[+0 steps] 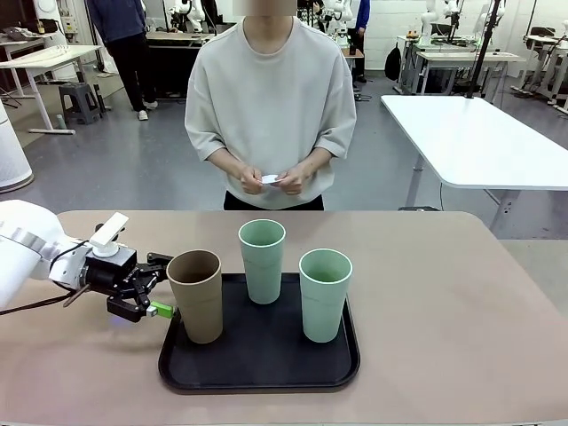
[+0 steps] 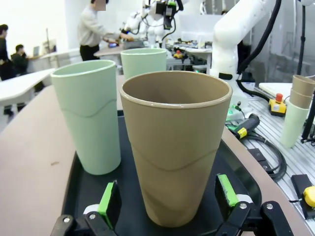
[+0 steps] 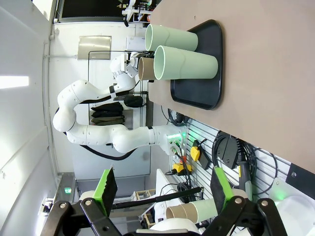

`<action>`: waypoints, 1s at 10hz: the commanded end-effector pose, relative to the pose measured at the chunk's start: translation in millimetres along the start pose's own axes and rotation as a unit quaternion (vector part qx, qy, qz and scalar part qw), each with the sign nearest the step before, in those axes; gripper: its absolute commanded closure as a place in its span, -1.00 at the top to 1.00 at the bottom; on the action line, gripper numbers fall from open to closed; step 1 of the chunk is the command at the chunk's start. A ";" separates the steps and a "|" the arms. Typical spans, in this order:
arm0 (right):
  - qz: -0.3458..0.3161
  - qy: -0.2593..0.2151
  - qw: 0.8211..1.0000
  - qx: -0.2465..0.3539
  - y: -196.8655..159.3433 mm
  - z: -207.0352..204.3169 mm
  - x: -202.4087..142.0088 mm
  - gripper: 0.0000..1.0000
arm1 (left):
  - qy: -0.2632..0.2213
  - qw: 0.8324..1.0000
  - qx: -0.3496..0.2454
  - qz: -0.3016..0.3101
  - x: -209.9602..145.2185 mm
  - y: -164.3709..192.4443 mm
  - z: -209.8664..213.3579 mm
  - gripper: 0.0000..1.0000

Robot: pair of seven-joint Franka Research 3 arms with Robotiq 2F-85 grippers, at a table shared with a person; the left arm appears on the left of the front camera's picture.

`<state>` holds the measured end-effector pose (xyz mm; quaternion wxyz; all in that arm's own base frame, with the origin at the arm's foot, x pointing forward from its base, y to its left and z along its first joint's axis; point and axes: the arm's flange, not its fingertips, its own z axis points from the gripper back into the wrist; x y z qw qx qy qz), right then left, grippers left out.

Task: Place coasters on the table and set cups on them.
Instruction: Pick up one Reusable plastic cup and place it on a coaster set by the human.

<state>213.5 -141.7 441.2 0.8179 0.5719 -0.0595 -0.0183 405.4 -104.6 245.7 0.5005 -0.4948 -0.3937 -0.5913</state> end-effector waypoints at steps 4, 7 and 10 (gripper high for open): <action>0.000 -0.001 1.000 0.004 -0.1 0.9 -0.6 1.00 | -0.003 1.000 -0.009 -0.008 -5.5 1.7 -15.1 1.00; 0.000 -0.001 1.000 0.004 -0.1 0.9 -0.6 1.00 | -0.005 1.000 -0.017 -0.011 -5.5 2.7 -25.6 1.00; 0.000 -0.001 1.000 0.004 -0.1 0.9 -0.6 1.00 | -0.004 1.000 -0.025 -0.011 -6.4 3.6 -37.1 1.00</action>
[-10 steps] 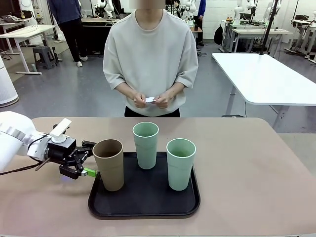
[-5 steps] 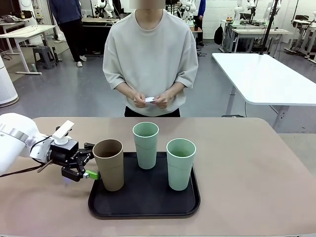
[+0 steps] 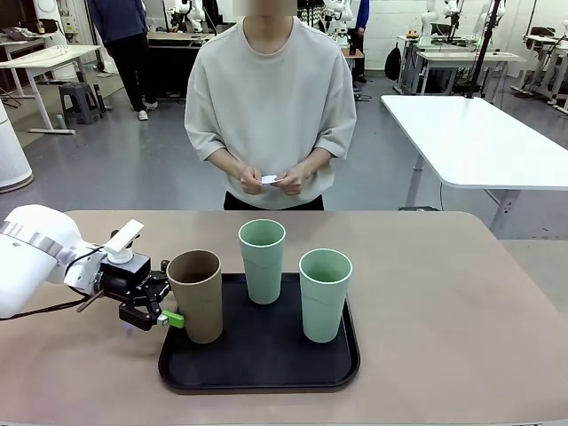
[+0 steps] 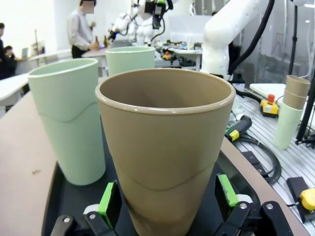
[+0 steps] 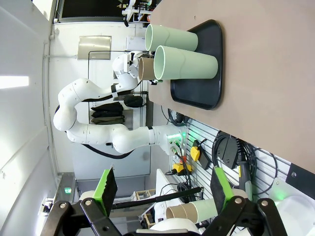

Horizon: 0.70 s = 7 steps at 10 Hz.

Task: Place coasters on the table and set cups on them.
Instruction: Pick up one Reusable plastic cup and place it on a coaster set by the human.

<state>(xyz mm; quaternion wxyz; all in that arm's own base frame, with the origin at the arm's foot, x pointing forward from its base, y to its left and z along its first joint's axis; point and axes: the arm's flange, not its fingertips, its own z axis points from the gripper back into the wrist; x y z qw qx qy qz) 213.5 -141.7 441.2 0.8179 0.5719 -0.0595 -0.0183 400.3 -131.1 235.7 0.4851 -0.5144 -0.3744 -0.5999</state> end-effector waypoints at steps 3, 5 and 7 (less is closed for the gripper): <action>0.000 -0.001 1.000 0.004 -0.1 0.9 -0.6 1.00 | -0.003 1.000 -0.003 -0.017 -2.1 4.9 -20.8 1.00; 0.000 -0.001 1.000 0.004 -0.1 0.9 -0.6 1.00 | -0.004 1.000 -0.008 -0.021 -3.1 5.3 -24.0 1.00; 0.000 -0.001 1.000 0.004 -0.1 0.9 -0.6 1.00 | -0.003 1.000 -0.013 -0.021 -2.2 5.6 -23.6 -0.07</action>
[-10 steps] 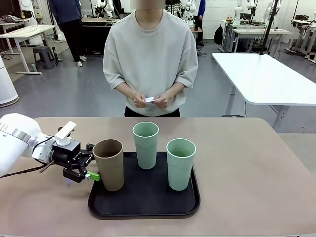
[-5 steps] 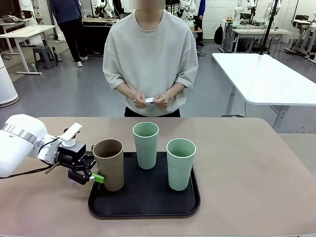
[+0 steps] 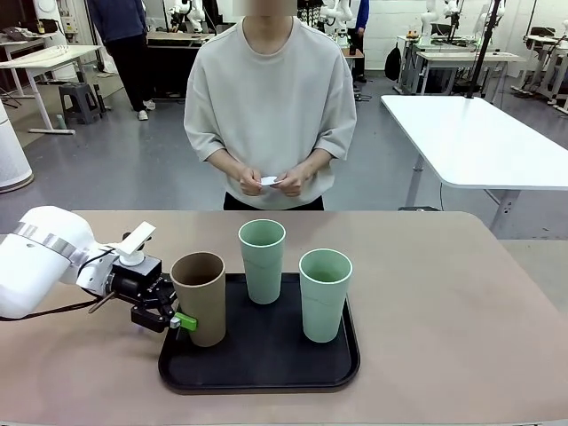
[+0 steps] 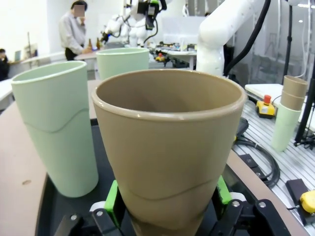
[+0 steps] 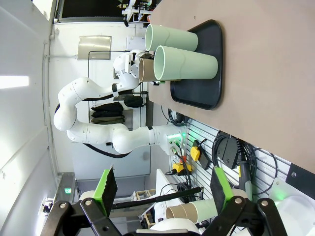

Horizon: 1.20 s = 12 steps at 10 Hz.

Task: Place coasters on the table and set cups on them.
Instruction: Pick up one Reusable plastic cup and place it on a coaster set by the human.

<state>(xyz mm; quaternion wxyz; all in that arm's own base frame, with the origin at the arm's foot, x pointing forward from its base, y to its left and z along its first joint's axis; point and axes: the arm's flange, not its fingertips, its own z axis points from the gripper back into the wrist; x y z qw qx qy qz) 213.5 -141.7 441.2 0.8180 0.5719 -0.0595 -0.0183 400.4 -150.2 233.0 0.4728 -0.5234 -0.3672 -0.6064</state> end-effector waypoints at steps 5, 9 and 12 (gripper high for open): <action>0.000 -0.001 1.000 0.004 -0.1 0.9 -0.6 1.00 | -0.009 1.000 0.008 -0.010 1.3 -1.3 -1.5 -1.00; 0.000 -0.001 1.000 0.004 -0.1 0.9 -0.6 1.00 | -0.040 0.997 0.042 -0.043 121.6 -50.4 34.6 -1.00; 0.000 -0.001 1.000 0.004 -0.1 0.9 -0.6 1.00 | -0.003 0.997 0.066 -0.037 196.6 -74.6 44.1 -1.00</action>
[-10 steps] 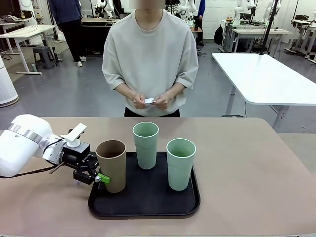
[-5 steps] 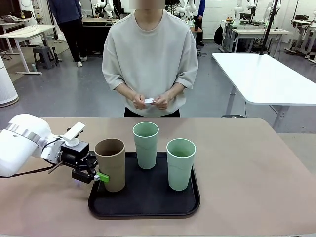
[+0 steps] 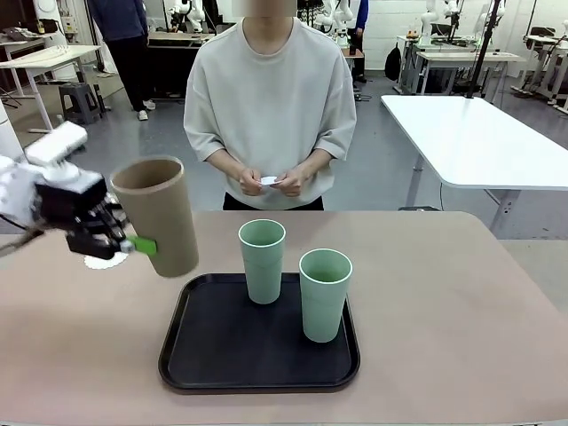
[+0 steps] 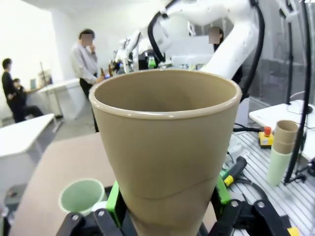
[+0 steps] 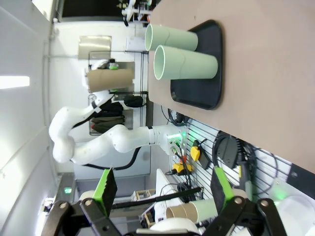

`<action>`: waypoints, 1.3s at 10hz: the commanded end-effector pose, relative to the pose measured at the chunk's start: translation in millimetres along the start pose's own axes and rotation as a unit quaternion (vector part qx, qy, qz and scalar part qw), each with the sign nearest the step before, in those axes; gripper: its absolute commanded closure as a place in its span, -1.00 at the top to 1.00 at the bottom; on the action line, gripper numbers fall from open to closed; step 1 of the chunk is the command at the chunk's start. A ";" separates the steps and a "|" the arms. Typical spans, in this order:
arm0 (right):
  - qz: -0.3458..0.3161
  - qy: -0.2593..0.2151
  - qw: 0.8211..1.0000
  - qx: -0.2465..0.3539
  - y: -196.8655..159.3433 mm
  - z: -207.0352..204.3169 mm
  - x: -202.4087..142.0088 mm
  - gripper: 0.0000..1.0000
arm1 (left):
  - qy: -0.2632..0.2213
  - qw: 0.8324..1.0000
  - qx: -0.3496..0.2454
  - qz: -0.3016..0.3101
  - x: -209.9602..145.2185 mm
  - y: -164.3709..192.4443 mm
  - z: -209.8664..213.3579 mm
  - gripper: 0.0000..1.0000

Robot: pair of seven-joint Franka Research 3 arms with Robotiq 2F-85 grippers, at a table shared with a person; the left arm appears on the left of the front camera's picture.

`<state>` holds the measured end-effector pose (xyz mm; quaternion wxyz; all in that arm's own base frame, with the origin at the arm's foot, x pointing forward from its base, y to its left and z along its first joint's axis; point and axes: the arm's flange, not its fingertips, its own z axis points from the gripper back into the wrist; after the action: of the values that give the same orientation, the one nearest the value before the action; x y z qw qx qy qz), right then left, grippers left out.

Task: Place coasters on the table and set cups on them.
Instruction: Pick up one Reusable plastic cup and place it on a coaster set by the human.

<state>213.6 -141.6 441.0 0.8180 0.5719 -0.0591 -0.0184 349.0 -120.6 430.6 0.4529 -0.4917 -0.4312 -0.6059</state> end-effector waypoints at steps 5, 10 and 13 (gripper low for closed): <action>0.000 -0.001 1.000 0.004 0.0 1.0 -0.7 1.00 | 0.023 0.999 0.021 0.021 25.3 -4.6 5.0 -1.00; 0.000 -0.001 1.000 0.004 0.0 1.0 -0.7 1.00 | 0.007 1.000 0.008 0.015 22.1 12.7 26.7 0.68; 0.000 -0.001 1.000 0.004 0.0 1.0 -0.7 1.00 | -0.004 0.999 0.036 -0.004 2.8 50.6 111.9 0.68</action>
<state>213.5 -141.7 441.0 0.8179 0.5720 -0.0593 -0.0186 401.7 -41.8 455.6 0.4805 -0.4745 -0.4518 -0.5830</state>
